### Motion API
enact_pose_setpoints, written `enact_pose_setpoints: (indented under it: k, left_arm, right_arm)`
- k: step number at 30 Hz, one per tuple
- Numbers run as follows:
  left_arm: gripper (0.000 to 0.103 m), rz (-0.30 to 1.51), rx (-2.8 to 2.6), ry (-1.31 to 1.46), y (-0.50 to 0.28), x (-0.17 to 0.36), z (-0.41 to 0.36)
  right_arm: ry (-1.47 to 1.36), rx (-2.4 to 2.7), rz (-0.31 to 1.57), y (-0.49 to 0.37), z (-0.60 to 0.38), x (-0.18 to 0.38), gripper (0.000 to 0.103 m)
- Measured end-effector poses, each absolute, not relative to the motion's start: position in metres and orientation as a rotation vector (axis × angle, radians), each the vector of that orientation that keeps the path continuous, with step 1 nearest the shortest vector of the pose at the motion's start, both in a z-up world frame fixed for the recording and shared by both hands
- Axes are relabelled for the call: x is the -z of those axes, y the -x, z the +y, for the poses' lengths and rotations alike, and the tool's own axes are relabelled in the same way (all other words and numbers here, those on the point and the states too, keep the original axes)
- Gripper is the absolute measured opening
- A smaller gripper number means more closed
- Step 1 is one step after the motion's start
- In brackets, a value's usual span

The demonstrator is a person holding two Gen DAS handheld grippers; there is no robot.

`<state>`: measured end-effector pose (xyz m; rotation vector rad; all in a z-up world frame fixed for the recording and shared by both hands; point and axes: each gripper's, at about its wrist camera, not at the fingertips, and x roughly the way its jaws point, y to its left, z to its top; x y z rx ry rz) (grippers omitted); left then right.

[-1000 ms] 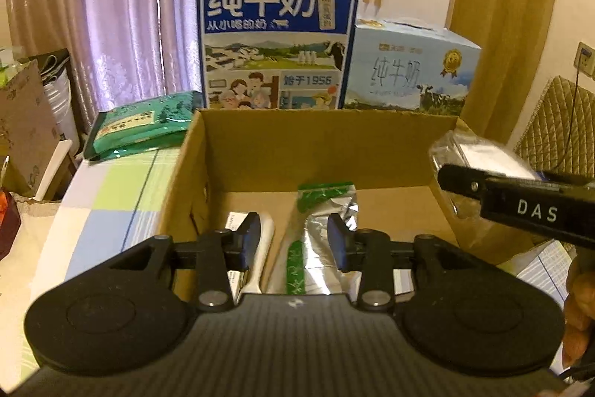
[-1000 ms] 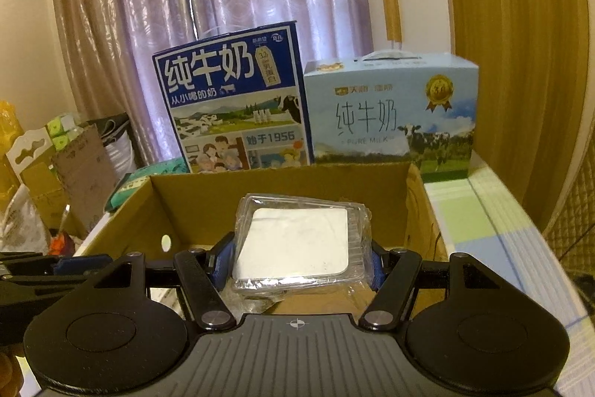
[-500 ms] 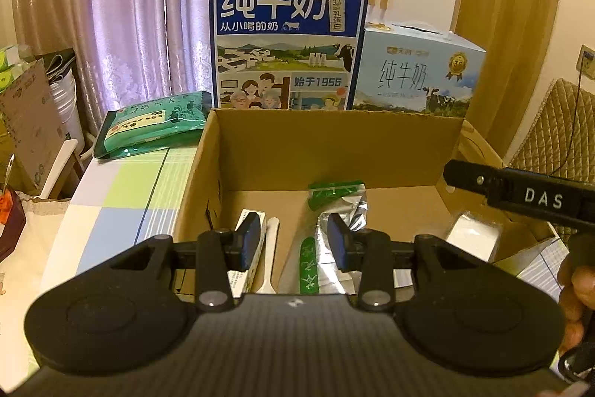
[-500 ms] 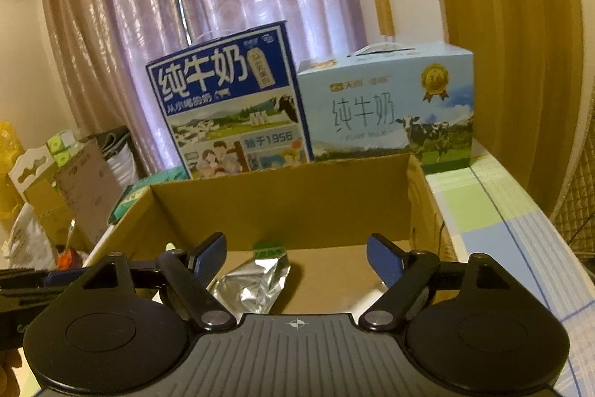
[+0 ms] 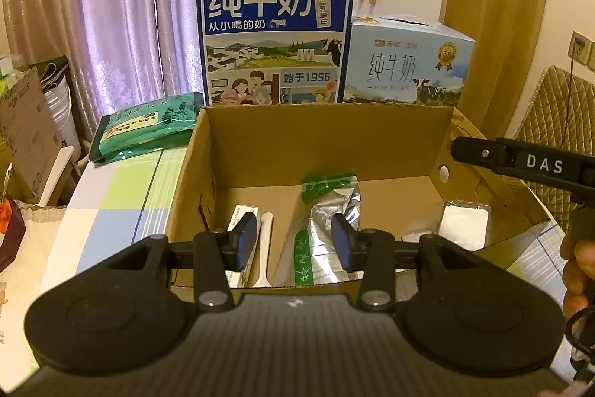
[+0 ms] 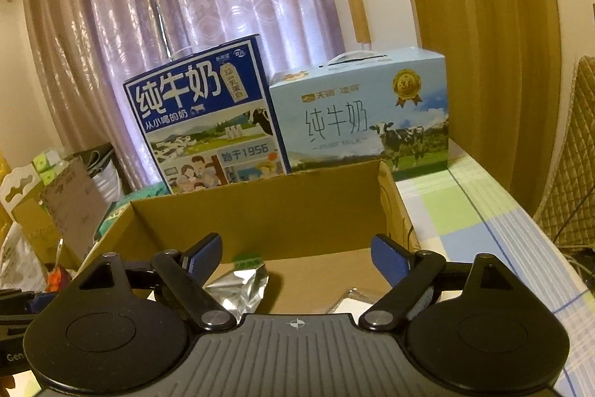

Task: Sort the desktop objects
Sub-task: 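Open both grippers to drop the spoon and clear bag into the box, then move both grippers back toward the remaining items on the table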

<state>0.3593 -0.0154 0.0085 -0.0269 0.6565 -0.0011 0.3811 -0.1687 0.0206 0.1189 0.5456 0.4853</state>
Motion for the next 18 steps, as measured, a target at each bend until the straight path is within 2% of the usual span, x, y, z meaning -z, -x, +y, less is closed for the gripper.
enact_pose_setpoints:
  k: [18]
  left_arm:
    - [0.046,0.621,0.021,-0.012,-0.301,-0.020,-0.008]
  right_arm:
    - [-0.085,-0.515,0.494,-0.333,-0.202,-0.030,0.088]
